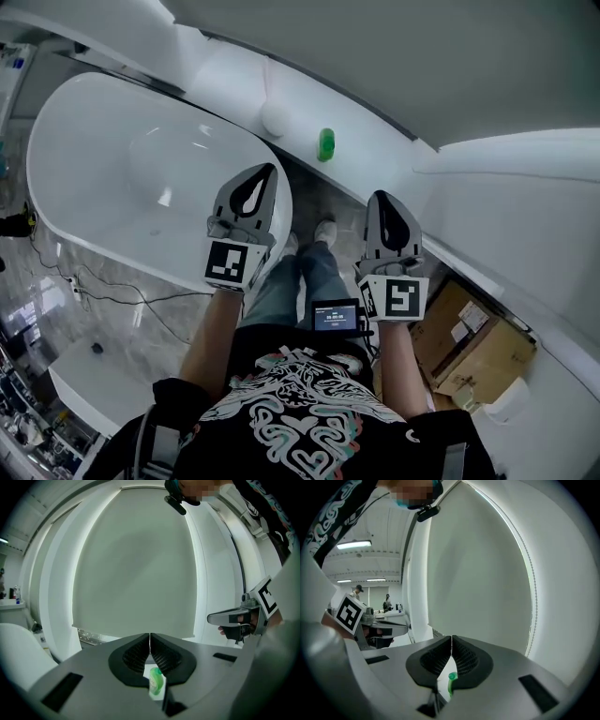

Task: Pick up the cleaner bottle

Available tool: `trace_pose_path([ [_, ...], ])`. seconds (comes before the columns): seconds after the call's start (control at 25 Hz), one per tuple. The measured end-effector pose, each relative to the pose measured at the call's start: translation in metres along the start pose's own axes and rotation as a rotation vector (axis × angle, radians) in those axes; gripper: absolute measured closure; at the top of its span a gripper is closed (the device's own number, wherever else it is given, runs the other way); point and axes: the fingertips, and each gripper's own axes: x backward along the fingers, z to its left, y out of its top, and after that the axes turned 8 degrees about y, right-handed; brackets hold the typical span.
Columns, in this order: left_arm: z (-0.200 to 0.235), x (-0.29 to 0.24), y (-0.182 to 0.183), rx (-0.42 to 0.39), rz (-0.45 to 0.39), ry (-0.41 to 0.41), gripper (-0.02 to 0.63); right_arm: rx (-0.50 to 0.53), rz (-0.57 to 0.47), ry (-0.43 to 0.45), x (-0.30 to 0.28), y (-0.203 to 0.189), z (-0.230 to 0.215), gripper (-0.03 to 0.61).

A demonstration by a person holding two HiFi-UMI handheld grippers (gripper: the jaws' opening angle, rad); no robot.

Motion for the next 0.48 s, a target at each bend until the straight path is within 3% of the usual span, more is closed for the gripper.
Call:
trace_pose_path([
  [0.48,-0.012,-0.039,-0.092,0.015,0.080,0.033,0.595,0.034,0.052,-0.010,-0.037,-0.076,-0.024,0.551],
])
